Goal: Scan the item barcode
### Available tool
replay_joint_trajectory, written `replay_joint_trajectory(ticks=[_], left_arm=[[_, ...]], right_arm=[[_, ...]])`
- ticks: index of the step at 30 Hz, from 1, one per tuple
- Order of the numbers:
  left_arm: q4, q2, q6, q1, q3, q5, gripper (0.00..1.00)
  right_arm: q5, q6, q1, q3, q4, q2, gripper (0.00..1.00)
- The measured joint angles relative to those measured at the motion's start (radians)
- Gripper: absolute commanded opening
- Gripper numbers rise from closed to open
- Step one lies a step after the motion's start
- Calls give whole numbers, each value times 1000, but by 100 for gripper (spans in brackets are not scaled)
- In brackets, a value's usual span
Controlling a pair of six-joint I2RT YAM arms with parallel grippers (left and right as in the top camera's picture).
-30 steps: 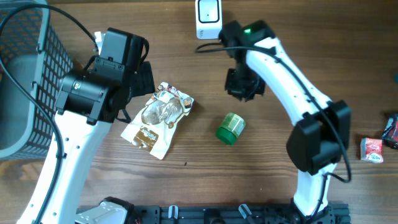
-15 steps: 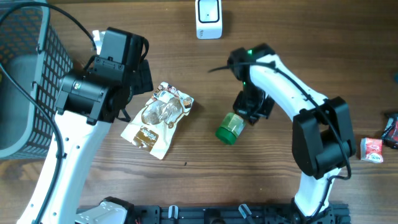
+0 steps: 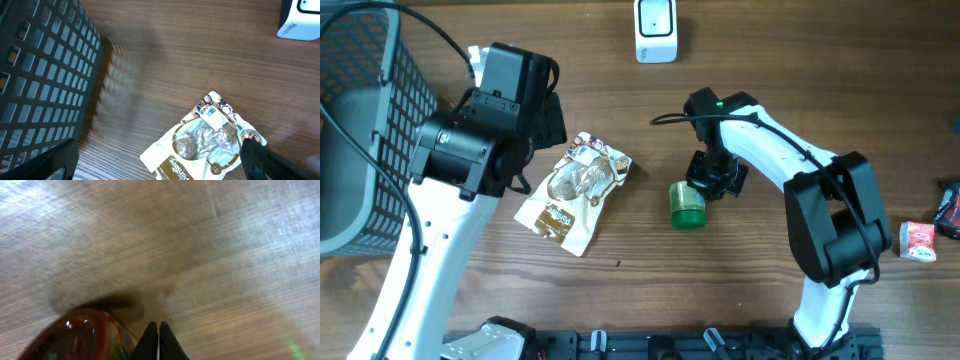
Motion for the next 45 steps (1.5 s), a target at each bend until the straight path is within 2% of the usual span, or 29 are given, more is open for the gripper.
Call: replay_joint_trajectory(ticks=[9,12,14,16,17,19,24,30,34,37,41,45], left_arm=[[0,0,0,0,0,0,100],[0,0,0,0,0,0,100],[0,0,0,0,0,0,100],[0,0,0,0,0,0,100],[0,0,0,0,0,0,100],[0,0,0,0,0,0,100],[0,0,0,0,0,0,100],[7,0,0,0,0,0,100],[13,0,1,1,0,-34,100],[83,-3,27,26,0,-47,100],[195,-19,108,111,0,4,100],[199,-31,142,213,0,77,100]], right_arm=[[-17,-195,0,-2,147,0,5],[-22,-229,0,-2,175,0,9],[-23,-242,-2,-2,188,0,22],[-23,-253,-9,-2,195,0,52],[-23,-256,-14,-2,195,0,63],[-22,-262,-33,3,185,0,100],[-18,-292,-87,113,93,0,100],[-7,-300,-100,364,-164,2,100],[-6,-304,-78,388,-252,0,100],[0,-303,-48,388,-253,0,100],[5,-294,9,388,-272,0,100],[31,-256,63,370,-271,0,100]])
